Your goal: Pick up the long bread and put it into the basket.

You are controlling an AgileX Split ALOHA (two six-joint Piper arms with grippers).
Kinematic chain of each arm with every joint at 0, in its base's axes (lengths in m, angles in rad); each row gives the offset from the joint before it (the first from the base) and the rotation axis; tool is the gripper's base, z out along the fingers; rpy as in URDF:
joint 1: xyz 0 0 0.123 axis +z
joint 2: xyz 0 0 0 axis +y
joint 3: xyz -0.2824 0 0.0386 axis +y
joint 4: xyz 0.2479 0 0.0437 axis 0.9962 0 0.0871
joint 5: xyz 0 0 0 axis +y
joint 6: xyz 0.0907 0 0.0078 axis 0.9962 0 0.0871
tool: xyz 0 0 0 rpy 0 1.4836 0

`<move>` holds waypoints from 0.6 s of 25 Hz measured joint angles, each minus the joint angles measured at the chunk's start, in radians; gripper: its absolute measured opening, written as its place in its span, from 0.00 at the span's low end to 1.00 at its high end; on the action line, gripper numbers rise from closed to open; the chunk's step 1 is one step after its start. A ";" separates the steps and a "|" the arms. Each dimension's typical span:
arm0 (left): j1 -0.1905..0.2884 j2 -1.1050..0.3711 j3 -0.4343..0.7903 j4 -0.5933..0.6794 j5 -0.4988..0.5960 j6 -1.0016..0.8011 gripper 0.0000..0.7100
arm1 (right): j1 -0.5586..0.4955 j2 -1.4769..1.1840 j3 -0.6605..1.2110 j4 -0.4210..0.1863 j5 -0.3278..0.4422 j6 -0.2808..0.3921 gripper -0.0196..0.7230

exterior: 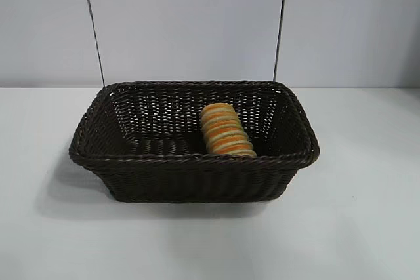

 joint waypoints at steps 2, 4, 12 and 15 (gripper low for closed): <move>0.000 0.000 0.000 0.000 0.000 0.000 0.98 | 0.000 -0.083 0.077 0.000 0.000 -0.009 0.93; 0.000 0.000 0.000 0.000 0.000 0.000 0.98 | 0.000 -0.141 0.135 0.000 0.000 -0.020 0.93; 0.000 0.000 0.000 0.000 0.000 0.000 0.98 | 0.001 -0.158 0.322 0.087 -0.002 -0.077 0.93; 0.000 0.000 0.000 0.000 0.000 0.000 0.98 | 0.001 -0.158 0.386 0.108 -0.007 -0.084 0.93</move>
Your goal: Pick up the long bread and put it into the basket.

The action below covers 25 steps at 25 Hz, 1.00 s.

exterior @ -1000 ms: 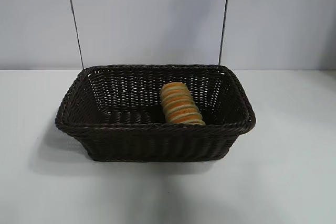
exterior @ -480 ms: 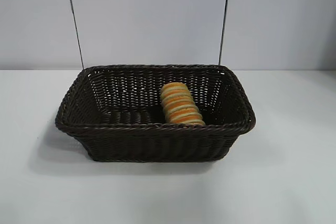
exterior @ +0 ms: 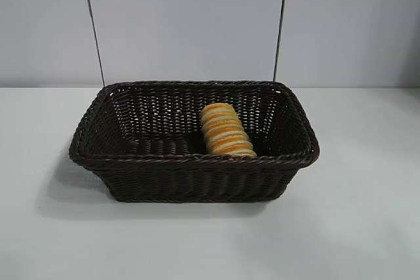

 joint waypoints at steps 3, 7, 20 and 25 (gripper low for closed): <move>0.000 0.000 0.000 0.000 0.000 0.000 0.98 | 0.000 0.000 0.052 0.000 -0.024 -0.002 0.93; 0.000 0.000 0.000 0.000 0.000 0.000 0.98 | 0.000 0.000 0.090 0.000 -0.063 -0.006 0.93; -0.003 0.000 0.000 0.004 0.000 0.000 0.98 | 0.000 0.000 0.092 0.000 -0.082 -0.009 0.92; -0.003 0.000 0.000 0.004 0.000 0.000 0.98 | 0.000 0.001 0.092 0.000 -0.082 -0.010 0.92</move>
